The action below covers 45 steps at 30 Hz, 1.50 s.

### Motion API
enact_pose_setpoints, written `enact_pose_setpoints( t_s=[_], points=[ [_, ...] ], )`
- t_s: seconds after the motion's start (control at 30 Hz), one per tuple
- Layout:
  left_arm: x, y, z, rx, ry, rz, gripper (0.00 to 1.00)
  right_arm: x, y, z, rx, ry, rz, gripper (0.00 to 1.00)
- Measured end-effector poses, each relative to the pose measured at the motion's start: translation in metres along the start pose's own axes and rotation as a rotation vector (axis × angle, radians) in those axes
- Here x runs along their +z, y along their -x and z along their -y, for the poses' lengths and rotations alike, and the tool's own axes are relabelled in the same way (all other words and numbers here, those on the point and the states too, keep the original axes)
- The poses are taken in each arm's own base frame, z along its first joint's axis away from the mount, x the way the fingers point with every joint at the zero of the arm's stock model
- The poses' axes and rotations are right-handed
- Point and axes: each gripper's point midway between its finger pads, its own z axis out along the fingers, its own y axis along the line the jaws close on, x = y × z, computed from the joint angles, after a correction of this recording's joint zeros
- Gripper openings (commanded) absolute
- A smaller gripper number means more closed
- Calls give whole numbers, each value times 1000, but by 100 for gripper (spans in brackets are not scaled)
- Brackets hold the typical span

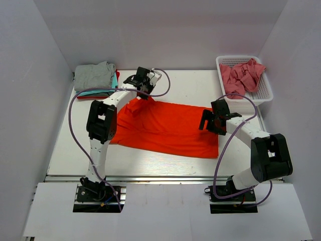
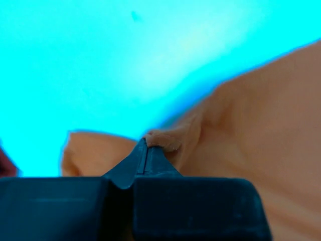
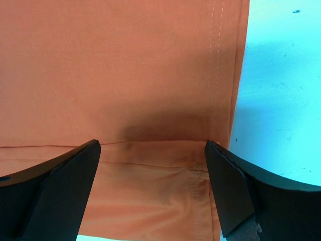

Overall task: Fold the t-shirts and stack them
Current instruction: Fold the flattened tshirt in 1/3 of the way

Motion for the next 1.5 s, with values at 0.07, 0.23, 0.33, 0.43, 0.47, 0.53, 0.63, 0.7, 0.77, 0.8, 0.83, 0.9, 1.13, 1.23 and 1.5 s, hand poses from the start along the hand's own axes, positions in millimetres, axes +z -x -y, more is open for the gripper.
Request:
enact_pose_setpoints(
  t_s=[0.07, 0.23, 0.33, 0.43, 0.47, 0.53, 0.63, 0.7, 0.77, 0.8, 0.83, 0.9, 1.13, 1.23, 1.5],
  points=[
    [2, 19, -10, 59, 14, 45, 0, 0, 0, 0, 0, -1, 1, 90],
    [17, 40, -28, 253, 60, 110, 2, 0, 1, 1, -2, -7, 4, 90],
    [32, 51, -43, 351, 125, 156, 47, 0, 1, 2, -4, -7, 4, 90],
    [46, 60, -58, 400, 217, 210, 100, 0, 1, 2, -7, -6, 3, 90],
    [49, 64, -64, 391, 251, 230, 100, 0, 1, 1, -7, -5, 3, 90],
    [50, 74, -73, 355, 305, 271, 100, 0, 0, 0, -7, 1, 1, 90],
    [40, 89, -88, 282, 348, 318, 100, 0, 0, -2, -7, 13, -2, 90],
    [29, 102, -97, 229, 372, 354, 100, 0, 0, -4, -6, 24, -2, 90],
    [15, 108, -104, 181, 390, 361, 100, 0, -2, -5, -6, 34, 0, 90],
    [8, 108, -107, 153, 396, 356, 100, 0, -3, -5, -6, 37, -2, 90],
    [1, 107, -110, 123, 397, 345, 100, 0, -4, -5, -6, 41, -3, 90],
    [-12, 101, -109, 57, 376, 318, 100, -1, -5, -6, -6, 49, -4, 90],
    [-35, 53, -74, -92, 206, 211, 100, -1, -7, -10, -6, 70, -13, 90],
    [-25, 25, -62, -113, 168, 129, 92, -1, -8, -11, -7, 76, -16, 90],
    [13, 0, -57, -144, 153, 0, 44, -2, -8, -10, -6, 75, -16, 90]
  ],
)
